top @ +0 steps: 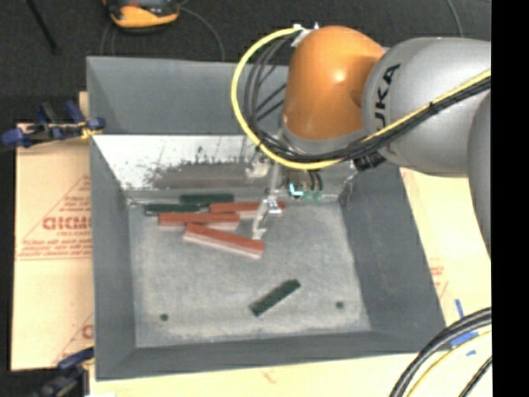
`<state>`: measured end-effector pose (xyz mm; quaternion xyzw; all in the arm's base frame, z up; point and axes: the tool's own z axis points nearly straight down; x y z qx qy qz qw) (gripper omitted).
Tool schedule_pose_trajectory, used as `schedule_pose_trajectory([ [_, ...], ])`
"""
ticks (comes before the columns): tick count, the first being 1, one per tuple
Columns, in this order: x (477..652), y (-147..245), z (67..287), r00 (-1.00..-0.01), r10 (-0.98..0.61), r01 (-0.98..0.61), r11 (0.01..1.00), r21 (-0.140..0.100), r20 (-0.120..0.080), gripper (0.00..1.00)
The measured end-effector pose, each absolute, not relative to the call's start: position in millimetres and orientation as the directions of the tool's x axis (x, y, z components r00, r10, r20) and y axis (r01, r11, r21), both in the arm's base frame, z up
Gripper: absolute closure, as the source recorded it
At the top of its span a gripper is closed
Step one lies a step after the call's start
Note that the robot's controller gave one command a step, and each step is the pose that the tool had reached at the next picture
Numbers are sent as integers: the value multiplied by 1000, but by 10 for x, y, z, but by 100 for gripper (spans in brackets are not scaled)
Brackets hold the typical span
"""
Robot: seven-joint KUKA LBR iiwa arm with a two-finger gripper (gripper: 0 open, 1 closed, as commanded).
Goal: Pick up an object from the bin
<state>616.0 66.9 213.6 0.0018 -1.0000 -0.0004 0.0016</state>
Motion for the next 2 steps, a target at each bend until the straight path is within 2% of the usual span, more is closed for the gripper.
schedule_pose_trajectory([
  [1,6174,665,2185,-1000,-1,-1,1000,1,-5,100],
  [2,6174,665,2185,-1000,-1,-1,1000,1,-5,100],
])
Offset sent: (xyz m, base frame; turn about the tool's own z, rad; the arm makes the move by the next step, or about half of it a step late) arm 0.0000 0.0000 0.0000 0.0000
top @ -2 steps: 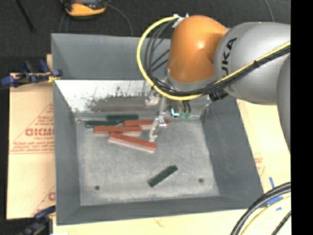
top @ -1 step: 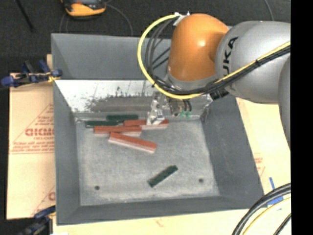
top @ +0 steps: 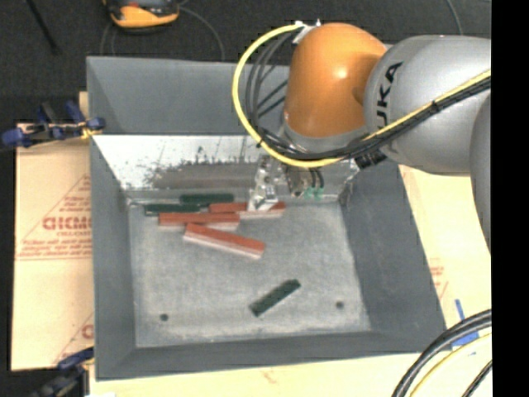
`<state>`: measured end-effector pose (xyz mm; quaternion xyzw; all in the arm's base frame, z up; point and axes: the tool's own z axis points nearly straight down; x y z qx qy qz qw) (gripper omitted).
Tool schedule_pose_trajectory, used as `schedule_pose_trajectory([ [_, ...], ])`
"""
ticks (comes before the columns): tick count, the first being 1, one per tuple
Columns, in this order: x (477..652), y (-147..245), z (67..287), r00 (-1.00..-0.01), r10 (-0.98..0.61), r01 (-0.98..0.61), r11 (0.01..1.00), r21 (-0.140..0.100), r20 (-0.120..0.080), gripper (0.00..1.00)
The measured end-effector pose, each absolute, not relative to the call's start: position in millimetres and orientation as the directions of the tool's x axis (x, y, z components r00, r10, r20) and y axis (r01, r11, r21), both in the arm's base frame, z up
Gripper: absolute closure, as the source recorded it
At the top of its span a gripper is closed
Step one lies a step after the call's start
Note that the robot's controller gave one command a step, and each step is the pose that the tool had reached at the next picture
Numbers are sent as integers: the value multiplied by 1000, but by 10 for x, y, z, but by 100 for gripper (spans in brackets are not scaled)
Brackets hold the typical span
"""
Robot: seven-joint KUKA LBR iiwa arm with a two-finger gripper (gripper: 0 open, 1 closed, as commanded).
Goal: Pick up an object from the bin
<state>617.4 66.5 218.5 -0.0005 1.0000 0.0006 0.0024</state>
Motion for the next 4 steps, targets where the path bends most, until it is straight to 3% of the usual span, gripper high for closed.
schedule_pose_trajectory([
  [1,6168,816,1333,-1000,14,14,1000,1,-1,0],
  [2,6176,815,1344,-1000,14,14,1000,1,-4,0],
  [3,6125,814,800,-999,47,47,999,4,2,100],
  [4,6125,814,800,-999,48,48,999,4,2,100],
])
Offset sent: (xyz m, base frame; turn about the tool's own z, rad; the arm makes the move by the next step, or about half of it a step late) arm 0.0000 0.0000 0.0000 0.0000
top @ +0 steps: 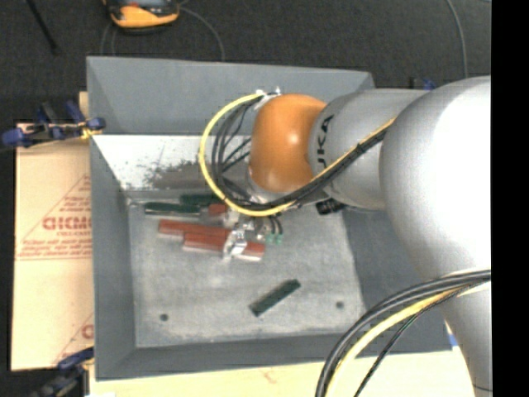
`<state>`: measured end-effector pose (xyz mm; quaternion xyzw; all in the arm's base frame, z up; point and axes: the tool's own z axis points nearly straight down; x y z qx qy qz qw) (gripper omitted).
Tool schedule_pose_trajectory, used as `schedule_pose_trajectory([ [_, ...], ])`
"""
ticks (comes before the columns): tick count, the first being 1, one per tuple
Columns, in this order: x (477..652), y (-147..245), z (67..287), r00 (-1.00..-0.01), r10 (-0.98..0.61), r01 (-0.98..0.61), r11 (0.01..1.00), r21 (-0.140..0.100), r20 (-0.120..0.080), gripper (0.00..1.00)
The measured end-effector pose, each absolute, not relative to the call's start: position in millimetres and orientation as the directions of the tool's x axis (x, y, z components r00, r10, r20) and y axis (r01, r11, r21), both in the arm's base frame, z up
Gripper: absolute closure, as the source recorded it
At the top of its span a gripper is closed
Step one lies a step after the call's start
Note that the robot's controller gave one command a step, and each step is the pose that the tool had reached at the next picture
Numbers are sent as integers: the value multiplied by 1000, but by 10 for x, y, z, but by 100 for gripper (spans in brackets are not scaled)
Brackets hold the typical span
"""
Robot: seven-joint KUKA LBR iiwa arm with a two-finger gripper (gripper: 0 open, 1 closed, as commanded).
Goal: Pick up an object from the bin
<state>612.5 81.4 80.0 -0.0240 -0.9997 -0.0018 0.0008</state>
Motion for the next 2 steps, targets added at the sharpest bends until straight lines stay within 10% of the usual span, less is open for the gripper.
schedule_pose_trajectory([
  [2,6102,839,1372,-999,46,46,999,1,-4,100],
])
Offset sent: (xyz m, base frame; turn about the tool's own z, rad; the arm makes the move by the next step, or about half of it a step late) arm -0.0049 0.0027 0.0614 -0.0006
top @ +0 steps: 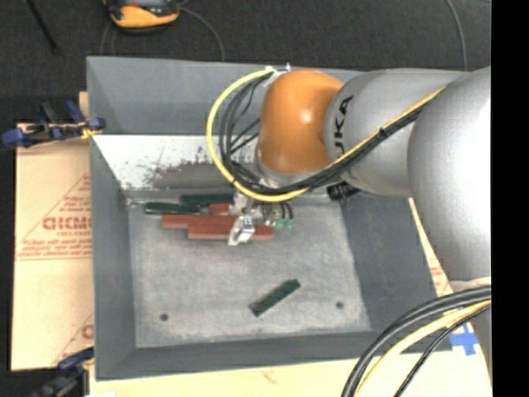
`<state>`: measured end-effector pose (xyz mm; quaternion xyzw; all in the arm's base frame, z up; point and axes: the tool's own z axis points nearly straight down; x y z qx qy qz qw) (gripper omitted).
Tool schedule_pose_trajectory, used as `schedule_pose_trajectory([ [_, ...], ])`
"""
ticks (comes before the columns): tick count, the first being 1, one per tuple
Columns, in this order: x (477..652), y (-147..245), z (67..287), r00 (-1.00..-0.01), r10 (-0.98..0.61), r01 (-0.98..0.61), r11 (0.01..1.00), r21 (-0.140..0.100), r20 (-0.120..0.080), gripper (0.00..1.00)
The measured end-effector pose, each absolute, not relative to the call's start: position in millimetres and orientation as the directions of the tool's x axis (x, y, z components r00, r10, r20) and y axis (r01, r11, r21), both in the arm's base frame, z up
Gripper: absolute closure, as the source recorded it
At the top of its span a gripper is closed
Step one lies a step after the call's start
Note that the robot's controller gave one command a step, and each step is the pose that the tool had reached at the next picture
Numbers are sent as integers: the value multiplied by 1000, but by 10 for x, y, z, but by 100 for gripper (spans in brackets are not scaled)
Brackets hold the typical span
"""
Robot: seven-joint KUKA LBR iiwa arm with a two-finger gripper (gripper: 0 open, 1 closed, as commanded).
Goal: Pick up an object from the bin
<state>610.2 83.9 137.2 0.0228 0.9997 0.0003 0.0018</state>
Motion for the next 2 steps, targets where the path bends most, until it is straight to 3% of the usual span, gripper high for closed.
schedule_pose_trajectory([
  [1,6117,810,1856,-999,35,35,999,-1,3,100],
  [2,6025,781,2258,-998,70,70,998,1,-6,100],
])
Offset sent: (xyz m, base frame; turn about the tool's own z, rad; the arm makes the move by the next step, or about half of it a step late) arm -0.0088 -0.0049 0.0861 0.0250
